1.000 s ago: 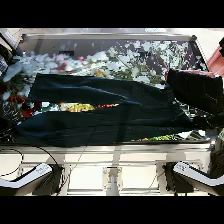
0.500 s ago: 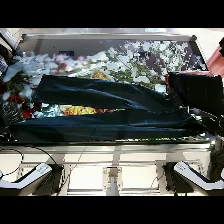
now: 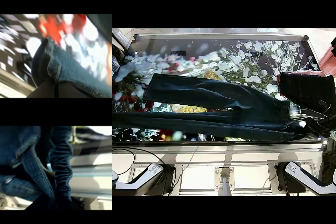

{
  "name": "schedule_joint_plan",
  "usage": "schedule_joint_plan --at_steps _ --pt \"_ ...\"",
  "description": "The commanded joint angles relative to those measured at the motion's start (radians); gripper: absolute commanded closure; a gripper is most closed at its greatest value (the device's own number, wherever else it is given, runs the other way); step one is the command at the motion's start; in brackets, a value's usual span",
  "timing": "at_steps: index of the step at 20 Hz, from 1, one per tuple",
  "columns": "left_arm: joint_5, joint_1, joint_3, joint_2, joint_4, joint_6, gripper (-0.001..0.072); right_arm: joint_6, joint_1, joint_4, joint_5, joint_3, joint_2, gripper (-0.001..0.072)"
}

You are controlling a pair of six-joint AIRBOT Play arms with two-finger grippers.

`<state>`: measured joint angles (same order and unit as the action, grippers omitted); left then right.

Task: Fold the clothes and pants, and hang the long-sleeved shirts on hangers.

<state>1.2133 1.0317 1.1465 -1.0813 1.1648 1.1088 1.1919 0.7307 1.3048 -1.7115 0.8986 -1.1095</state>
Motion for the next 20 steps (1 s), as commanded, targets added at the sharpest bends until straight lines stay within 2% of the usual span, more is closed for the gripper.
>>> schedule_joint_plan --at_steps 1,3,5,10,12,15,18,20 --pt "-0.074 0.017 0.115 0.008 0.076 0.145 0.0679 0.030 -0.010 -0.008 -0.026 0.000 0.004 0.0680" --pt "-0.074 0.017 0.129 -0.002 0.084 0.119 0.0679 0.029 -0.010 -0.008 -0.005 0.000 0.003 0.0681" --pt "-0.022 0.010 0.129 -0.041 0.085 0.024 0.0679 0.028 -0.010 0.028 0.003 0.000 0.001 0.0680" --pt "-0.010 -0.003 0.129 -0.092 0.085 -0.044 0.0679 0.028 -0.009 0.069 0.000 0.000 -0.002 0.0681" --pt "-0.026 -0.014 0.129 -0.109 0.067 -0.044 0.0679 0.019 -0.009 0.035 -0.007 0.000 -0.001 0.0681" --pt "-0.081 -0.099 0.158 -0.140 0.102 -0.043 0.0679 0.002 -0.009 -0.149 0.053 0.005 -0.014 0.0682" --pt "-0.113 -0.208 0.280 -0.204 0.146 0.007 0.0680 0.082 -0.010 -0.286 0.254 0.031 -0.058 0.0682" --pt "-0.150 -0.268 0.382 -0.268 0.140 0.102 0.0680 0.138 -0.010 -0.357 0.410 0.046 -0.086 0.0682"
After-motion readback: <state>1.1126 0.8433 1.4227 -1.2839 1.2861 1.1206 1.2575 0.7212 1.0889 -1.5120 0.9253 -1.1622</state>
